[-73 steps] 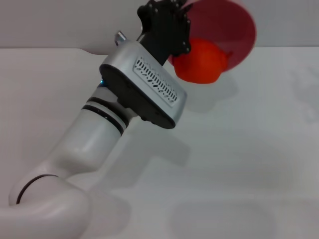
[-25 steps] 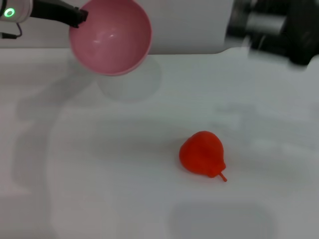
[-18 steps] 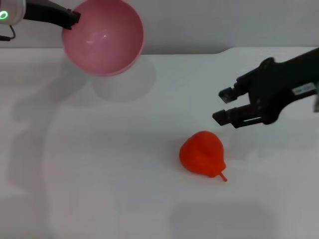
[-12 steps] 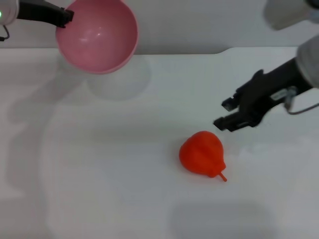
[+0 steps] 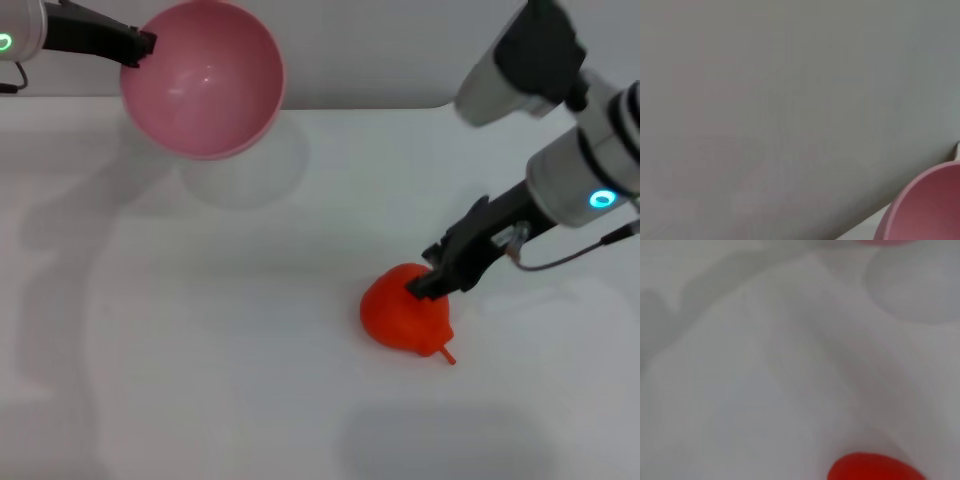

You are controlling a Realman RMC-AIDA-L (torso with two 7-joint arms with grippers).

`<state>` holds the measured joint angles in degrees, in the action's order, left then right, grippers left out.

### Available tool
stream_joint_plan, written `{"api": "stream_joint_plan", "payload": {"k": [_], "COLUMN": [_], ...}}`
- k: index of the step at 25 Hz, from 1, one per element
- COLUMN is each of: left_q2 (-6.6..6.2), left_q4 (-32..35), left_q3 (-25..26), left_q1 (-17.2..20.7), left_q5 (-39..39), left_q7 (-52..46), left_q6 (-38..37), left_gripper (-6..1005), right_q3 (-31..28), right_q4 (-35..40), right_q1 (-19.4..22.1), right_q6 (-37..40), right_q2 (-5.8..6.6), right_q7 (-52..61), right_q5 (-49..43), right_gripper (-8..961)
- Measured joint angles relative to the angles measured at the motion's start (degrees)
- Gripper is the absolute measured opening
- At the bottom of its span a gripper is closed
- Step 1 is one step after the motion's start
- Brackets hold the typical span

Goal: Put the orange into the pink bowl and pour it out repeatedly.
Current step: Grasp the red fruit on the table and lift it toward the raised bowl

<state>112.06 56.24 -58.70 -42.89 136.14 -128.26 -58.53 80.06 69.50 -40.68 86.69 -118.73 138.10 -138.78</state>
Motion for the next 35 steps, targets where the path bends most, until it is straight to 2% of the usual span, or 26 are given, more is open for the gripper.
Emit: {"api": "stream_joint_plan", "payload": {"k": [14,23,26,31,35], "left_q2": [1.44,2.07,2.22,2.49,2.54], "left_q4": [0.83,1.54,1.83,1.86,1.86], "left_q3": [-0.72,-0.82,-0.81,-0.79,-0.79], "left_q1": [-1.28,-1.41,-1.41,-1.42,-1.4], "left_q5": [0.0,0.0,0.0,-0.01,0.07], "left_q7": [0.19,0.21,0.21,0.18,0.21], "left_q6": [-0.34,-0.44,-0.56,-1.02,-1.95], "left_gripper": [45,45,45,45,45], "right_q3": [7.87,8.42,8.42,7.32,1.86], "right_q4": [-12.81,-13.82,-13.81,-10.5,-1.53], "right_q1": [-2.45,-2.2,-2.2,-0.21,4.38], "right_q6": [-11.38,-13.08,-12.95,-12.93,-12.21], "right_q2": [-0.13,-0.26,-0.27,-0.13,0.23], "right_q7": [-0.19,-0.62,-0.69,-0.72,-0.71], "right_q5": [-0.12,0.09,0.09,0.05,-0.55], "right_gripper": [464,458,245,87,72]}}
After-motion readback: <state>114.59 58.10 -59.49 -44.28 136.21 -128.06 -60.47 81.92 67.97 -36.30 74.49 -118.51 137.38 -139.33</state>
